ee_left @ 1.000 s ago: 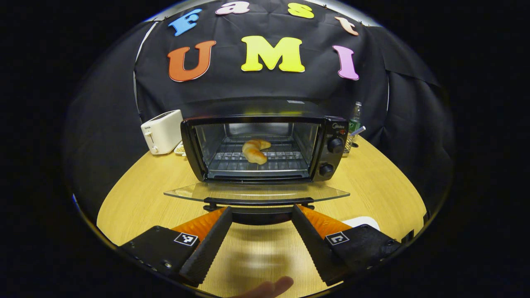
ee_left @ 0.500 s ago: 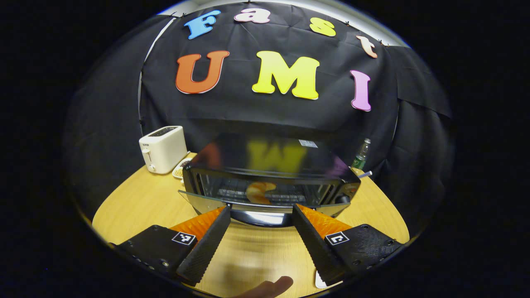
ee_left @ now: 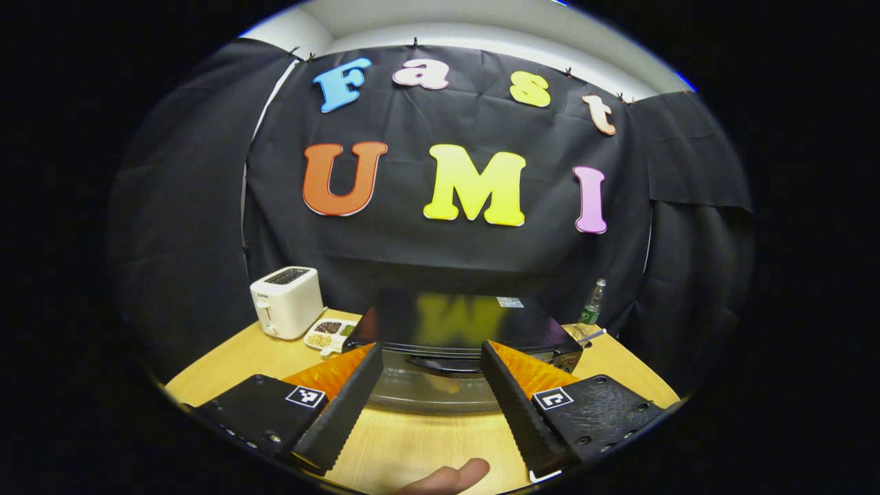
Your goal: Open the electric oven with the left hand, put the food in, and close the electric oven.
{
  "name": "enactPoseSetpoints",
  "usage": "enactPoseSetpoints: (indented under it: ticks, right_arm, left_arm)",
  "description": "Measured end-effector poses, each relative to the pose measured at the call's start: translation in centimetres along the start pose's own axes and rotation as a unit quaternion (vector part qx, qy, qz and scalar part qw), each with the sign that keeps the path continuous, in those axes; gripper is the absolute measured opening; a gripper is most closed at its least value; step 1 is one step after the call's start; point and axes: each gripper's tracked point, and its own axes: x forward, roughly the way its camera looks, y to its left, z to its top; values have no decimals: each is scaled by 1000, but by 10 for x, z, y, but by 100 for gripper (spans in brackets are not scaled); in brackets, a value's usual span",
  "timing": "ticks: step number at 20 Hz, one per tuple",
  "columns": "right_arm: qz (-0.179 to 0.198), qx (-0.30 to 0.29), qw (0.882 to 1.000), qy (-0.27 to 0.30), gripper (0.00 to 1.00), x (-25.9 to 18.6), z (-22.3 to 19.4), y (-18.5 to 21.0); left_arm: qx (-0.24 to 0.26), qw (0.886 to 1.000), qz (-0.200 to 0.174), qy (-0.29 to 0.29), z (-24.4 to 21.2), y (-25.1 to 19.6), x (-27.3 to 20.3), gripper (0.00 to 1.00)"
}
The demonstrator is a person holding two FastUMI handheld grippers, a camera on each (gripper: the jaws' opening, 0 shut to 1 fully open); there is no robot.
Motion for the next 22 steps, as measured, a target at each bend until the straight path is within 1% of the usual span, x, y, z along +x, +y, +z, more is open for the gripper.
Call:
enactPoseSetpoints:
  ticks: [4, 6, 8, 9, 11, 13, 14, 16, 19, 20, 22]
  right_arm:
    - [5, 5, 1000, -6, 92, -5, 2, 12]
    - [11, 3, 1000, 1, 92, -8, -2, 21]
    - [4, 9, 1000, 11, 92, -15, -4, 27]
    - [9, 12, 1000, 16, 92, -17, -3, 36]
    - [23, 5, 999, 27, 92, -24, -1, 54]
    - [20, -5, 1000, 20, 93, -32, 10, 59]
    - [15, -7, 1000, 11, 93, -35, 17, 61]
    - [9, -9, 1000, 0, 92, -40, 23, 68]
    - [4, -17, 1000, -2, 92, -45, 28, 78]
    - [4, -20, 1000, -2, 93, -47, 29, 81]
    - [3, -19, 1000, -4, 93, -50, 32, 87]
  left_arm:
    - [0, 999, 14, -29, 12, 18, -56, 94]
    - [-10, 999, 10, -44, 11, 22, -81, 94]
    - [-14, 999, 2, -52, 7, 24, -106, 94]
    - [-14, 999, 3, -49, 2, 29, -116, 94]
    - [-19, 999, 16, -41, -12, 41, -137, 94]
    - [-9, 999, 24, -43, -24, 47, -156, 94]
    - [2, 998, 29, -49, -28, 51, -165, 94]
    - [18, 999, 19, -46, -40, 48, -180, 94]
    - [18, 999, 19, -43, -46, 52, -199, 94]
    - [18, 998, 21, -51, -42, 54, -205, 94]
    - [17, 998, 14, -66, -36, 53, -211, 94]
